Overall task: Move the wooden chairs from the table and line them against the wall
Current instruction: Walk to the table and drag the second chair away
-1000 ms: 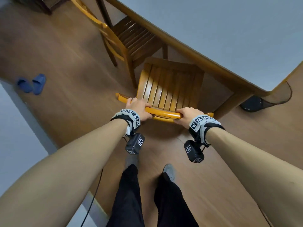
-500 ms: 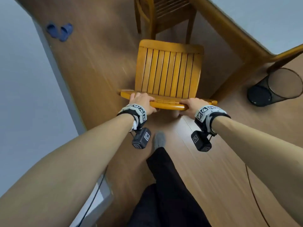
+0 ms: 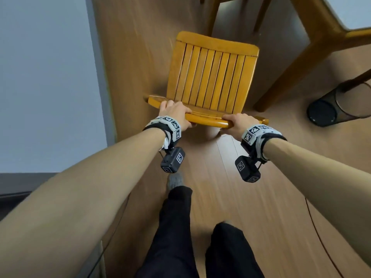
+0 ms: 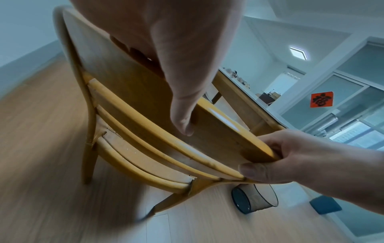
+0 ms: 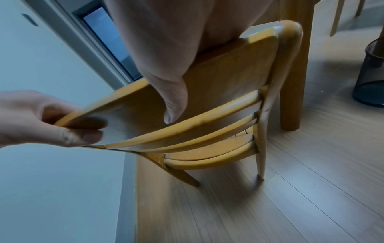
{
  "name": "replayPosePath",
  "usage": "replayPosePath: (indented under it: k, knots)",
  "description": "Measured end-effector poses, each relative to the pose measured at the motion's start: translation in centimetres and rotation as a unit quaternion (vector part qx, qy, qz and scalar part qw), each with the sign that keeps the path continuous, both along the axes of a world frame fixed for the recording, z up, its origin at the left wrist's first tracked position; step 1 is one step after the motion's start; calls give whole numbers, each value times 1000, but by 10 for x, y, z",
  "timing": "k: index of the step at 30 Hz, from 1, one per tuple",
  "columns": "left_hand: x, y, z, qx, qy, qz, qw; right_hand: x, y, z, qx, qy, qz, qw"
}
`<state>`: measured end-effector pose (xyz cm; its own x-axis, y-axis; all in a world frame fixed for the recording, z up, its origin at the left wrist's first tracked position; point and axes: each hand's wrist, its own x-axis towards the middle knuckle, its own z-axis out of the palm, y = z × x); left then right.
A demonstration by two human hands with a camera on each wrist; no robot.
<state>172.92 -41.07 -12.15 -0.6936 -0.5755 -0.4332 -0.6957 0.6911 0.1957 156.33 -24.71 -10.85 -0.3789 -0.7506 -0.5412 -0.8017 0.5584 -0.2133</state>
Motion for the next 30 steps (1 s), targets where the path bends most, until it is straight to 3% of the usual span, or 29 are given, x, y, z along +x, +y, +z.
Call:
replayPosePath:
  k: [11,18,30]
  knots:
    - [81,217,-9,-30,-27,91,995,47,171,-20,-16,12,120,993]
    - [124,355,-15,-27,-31,114,993,80,290,-28,-32,2,143,989]
    - [178,477,-11,3,-21,85,996,119,417,-24,-18,14,180,983]
